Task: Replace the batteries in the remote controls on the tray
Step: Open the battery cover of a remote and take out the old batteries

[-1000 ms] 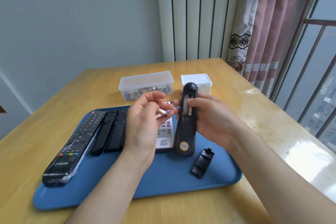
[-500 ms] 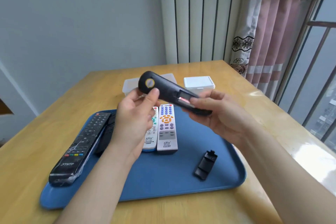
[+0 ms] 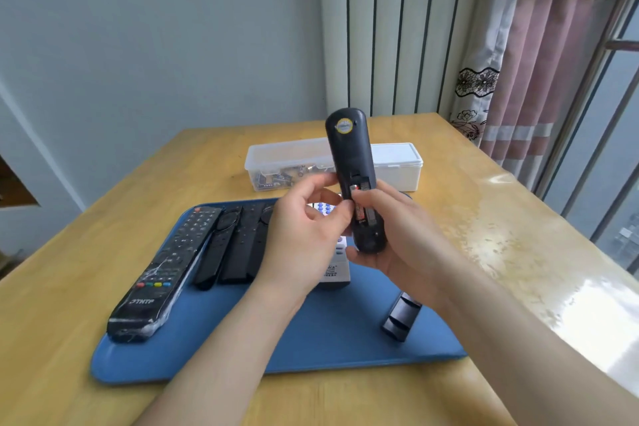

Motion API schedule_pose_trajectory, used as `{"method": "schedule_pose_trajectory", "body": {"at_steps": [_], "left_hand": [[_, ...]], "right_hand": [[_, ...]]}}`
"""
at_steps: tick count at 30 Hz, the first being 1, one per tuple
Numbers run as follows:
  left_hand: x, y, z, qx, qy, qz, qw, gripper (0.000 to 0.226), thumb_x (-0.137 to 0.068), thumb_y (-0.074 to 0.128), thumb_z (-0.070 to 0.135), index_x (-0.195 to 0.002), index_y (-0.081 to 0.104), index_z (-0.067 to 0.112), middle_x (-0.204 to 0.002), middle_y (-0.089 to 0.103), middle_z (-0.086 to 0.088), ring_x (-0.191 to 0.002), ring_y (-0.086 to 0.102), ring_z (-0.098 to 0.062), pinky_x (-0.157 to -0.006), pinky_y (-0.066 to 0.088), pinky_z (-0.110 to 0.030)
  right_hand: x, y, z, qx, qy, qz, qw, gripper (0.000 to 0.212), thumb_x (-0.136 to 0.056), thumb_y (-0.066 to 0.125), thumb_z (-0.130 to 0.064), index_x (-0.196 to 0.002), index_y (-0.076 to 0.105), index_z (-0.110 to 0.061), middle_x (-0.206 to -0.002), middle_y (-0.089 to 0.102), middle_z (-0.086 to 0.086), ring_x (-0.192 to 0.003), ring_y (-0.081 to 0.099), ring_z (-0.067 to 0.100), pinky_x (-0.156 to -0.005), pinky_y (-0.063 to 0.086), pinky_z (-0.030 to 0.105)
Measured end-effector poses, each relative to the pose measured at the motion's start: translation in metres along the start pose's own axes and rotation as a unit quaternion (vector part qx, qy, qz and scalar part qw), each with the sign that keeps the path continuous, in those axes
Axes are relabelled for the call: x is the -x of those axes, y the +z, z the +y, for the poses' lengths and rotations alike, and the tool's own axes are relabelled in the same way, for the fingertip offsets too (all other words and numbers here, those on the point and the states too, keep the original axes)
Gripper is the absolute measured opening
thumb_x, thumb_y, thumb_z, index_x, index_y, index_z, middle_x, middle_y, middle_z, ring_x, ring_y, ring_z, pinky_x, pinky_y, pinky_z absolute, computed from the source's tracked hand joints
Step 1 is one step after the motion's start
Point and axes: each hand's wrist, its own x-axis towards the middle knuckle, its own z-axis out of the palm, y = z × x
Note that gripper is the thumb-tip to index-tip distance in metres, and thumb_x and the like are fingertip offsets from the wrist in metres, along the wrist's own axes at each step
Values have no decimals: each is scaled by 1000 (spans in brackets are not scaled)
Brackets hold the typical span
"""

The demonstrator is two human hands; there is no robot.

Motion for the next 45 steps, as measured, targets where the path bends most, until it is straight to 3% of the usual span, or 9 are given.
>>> {"method": "schedule_pose_trajectory", "body": {"at_steps": [9,16,24,28,30,34,37,41,45], "left_hand": [[10,10,0,-194,172,57,964,40,-81,72,11,-118,64,24,-73,51,14,-63,44,-3,-62,34,-11],[18,14,-2,-260,276,41,924,48,-79,70,7,-118,53,28,-85,45,14,-69,42,-1,-65,44,-23],[8,6,-18,-313,261,42,912,22,-81,62,35,-99,63,22,-89,54,4,-72,55,-16,-60,50,-34],[6,5,-3,-25,55,13,998,15,-94,58,18,-82,64,13,-75,58,1,-54,43,-8,-48,38,-18],[3,3,7,227,-107,-18,968,20,-98,44,13,-85,58,11,-68,57,-6,-45,31,-10,-35,21,-16],[-5,-7,7,318,-225,-60,919,19,-95,39,16,-99,58,17,-58,52,-4,-38,25,-8,-33,12,-12],[-4,-5,4,300,-241,-106,917,29,-100,40,32,-79,54,17,-53,41,-1,-36,22,-7,-34,12,-12],[0,-1,4,227,-231,-118,939,38,-101,41,32,-67,45,16,-49,32,1,-35,22,-9,-36,11,-15],[-7,2,10,174,-217,-78,957,48,-99,41,32,-54,33,19,-45,26,0,-37,25,-14,-38,13,-20]], "right_hand": [[0,-5,-4,-41,21,38,998,24,-88,45,-21,-88,68,-16,-84,72,5,-83,67,19,-85,57,44],[0,-1,0,-63,31,14,997,18,-80,37,-18,-65,48,-19,-59,49,-4,-51,51,13,-52,45,23],[2,-3,-5,-29,44,-5,999,11,-75,42,-16,-80,52,-14,-65,51,0,-56,53,12,-62,50,28],[-4,-10,-8,-45,49,-32,997,23,-93,55,-32,-101,66,-14,-84,69,5,-79,65,18,-81,51,39],[-9,-18,-8,28,11,40,999,21,-99,52,-27,-98,64,-10,-78,69,6,-68,64,17,-72,49,36],[-16,-30,-4,392,-44,130,909,19,-93,45,-14,-98,59,-1,-77,69,21,-49,60,13,-48,39,24],[-17,-32,5,594,-45,120,794,17,-90,42,-15,-100,53,-6,-82,64,8,-71,61,25,-57,47,34],[-14,-27,11,673,-39,131,727,22,-94,39,-16,-73,33,-13,-70,41,0,-66,40,22,-49,25,29],[-11,-27,5,682,-91,169,706,24,-95,39,-19,-73,48,-13,-80,50,3,-82,49,30,-62,38,35]]}}
